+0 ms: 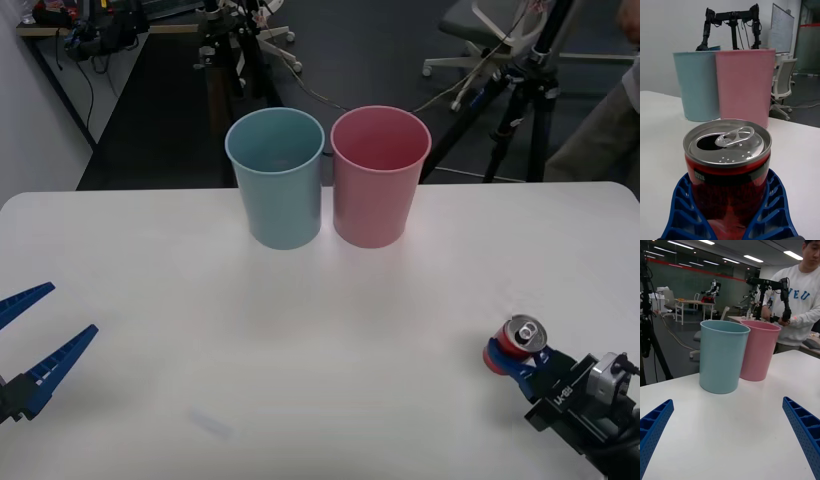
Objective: Grasp the object on the table and drop it into the matching bin: aluminum can to the light blue bin, PET bottle to the pink bin.
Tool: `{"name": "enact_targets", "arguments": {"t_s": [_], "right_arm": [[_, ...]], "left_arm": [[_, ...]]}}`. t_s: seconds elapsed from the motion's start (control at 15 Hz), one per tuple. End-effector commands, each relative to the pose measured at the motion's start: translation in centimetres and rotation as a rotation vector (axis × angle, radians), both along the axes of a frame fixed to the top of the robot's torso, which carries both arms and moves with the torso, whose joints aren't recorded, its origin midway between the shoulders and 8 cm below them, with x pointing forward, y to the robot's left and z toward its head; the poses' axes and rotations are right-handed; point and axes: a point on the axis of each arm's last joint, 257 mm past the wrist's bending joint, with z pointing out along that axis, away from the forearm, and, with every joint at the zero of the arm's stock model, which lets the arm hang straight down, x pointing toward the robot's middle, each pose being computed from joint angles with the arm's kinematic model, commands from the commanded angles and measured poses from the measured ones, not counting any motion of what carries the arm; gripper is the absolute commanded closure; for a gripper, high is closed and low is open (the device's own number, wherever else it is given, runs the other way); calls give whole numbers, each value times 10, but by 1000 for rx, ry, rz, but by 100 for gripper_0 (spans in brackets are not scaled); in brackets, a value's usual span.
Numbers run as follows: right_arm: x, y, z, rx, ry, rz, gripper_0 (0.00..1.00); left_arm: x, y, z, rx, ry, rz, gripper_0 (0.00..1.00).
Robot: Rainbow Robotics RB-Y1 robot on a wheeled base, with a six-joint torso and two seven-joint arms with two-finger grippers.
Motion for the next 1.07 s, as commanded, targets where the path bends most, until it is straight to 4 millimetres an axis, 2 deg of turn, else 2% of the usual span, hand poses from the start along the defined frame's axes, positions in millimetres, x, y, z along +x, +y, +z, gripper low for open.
{"name": "enact_targets", "arguments": {"t_s": [0.07,0.27,0.67,1.07], "right_arm": [[2,16,38,-22,-18,-15,100],[2,54,77,-1,-28,19,100],[7,137,136,66,-37,128,100],[30,196,183,138,-69,167,100]], "left_arm": [[0,0,0,0,0,0,0],[0,0,0,0,0,0,0],[0,0,0,0,0,0,0],[0,0,0,0,0,0,0]]}}
